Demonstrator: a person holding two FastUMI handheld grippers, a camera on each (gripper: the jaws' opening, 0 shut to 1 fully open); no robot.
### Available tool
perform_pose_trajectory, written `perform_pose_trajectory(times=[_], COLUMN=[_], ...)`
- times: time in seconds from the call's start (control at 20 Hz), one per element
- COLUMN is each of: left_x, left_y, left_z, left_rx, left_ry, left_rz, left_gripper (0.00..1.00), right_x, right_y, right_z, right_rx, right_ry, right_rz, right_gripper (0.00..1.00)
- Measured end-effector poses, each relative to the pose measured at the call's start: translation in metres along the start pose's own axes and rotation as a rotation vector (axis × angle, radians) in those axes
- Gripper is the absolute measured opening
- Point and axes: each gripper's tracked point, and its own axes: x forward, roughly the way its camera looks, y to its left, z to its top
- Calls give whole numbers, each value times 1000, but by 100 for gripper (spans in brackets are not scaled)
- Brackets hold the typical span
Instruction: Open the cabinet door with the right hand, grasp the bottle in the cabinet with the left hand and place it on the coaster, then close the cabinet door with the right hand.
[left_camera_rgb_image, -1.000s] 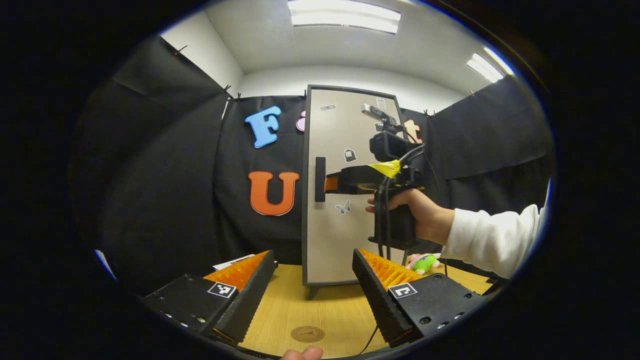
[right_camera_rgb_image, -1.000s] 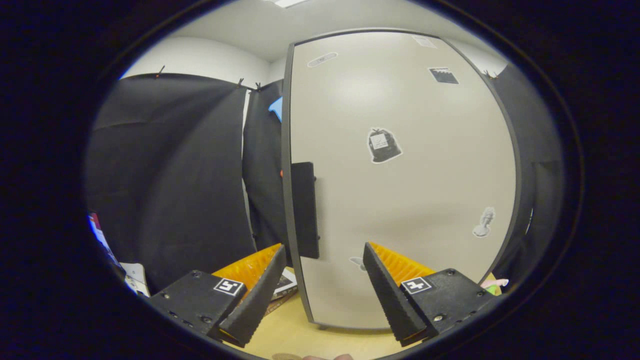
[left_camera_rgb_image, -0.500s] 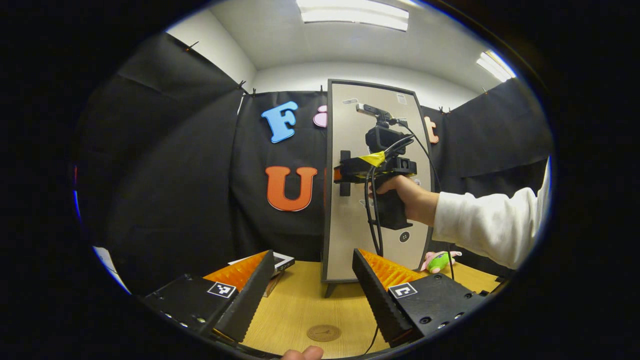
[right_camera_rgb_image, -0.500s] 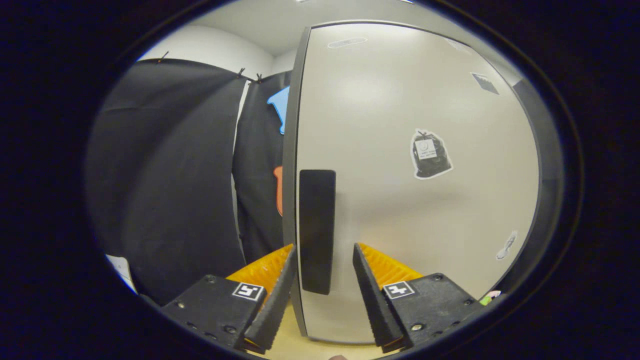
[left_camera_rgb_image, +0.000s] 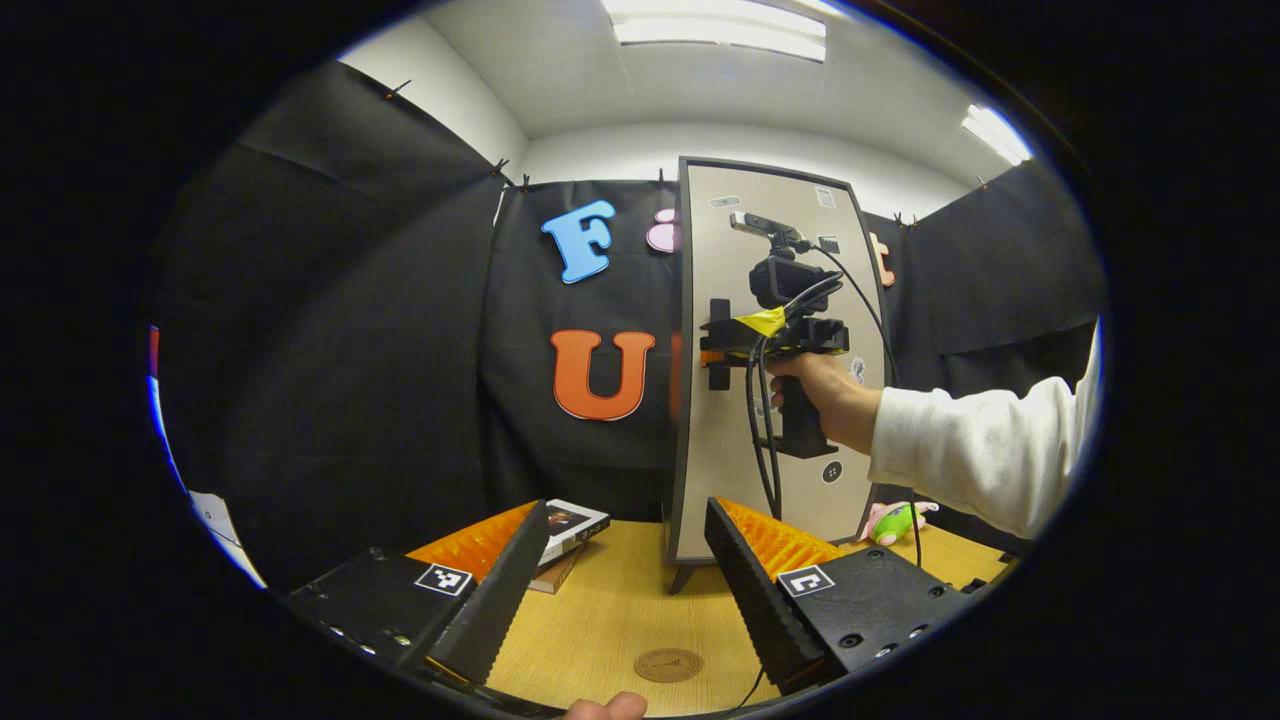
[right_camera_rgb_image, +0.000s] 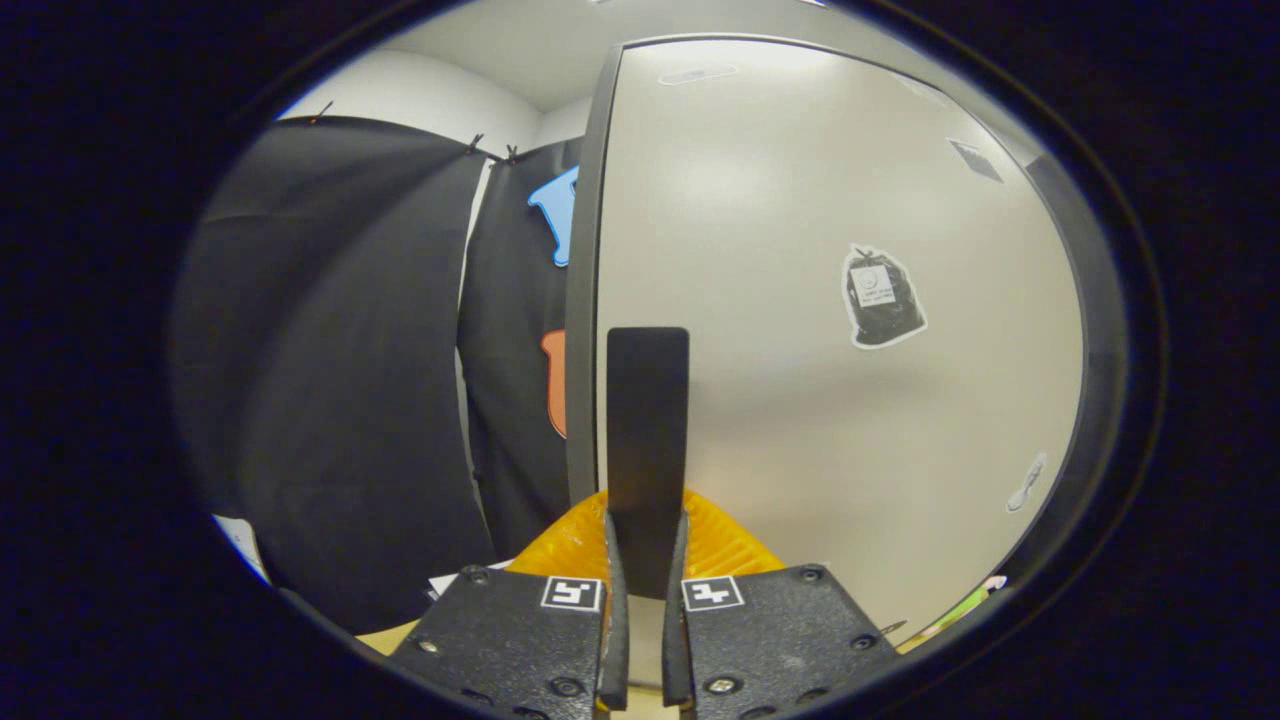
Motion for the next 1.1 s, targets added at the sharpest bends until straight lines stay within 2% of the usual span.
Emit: perform_pose_trajectory(times=[0.1, 0.3, 0.5, 0.7, 1.1], left_x=[-1, -3, -5, -7, -11], left_y=[-1, 0, -2, -6, -18], left_z=[1, 4, 6, 6, 8], left_rx=[0, 9, 6, 5, -7], left_ry=[1, -2, -5, -8, -15], left_rz=[-7, -13, -22, -33, -56], left_gripper=[95, 95, 95, 95, 95], right_x=[0, -3, -22, -64, -157], right_y=[0, 0, 7, 13, -7], right_z=[0, -1, 0, 5, 0], right_rx=[-12, -11, 9, 10, -2], right_ry=[6, 26, 29, 24, 29], right_rz=[-5, 2, 39, 93, 165], right_gripper=[13, 13, 13, 13, 13])
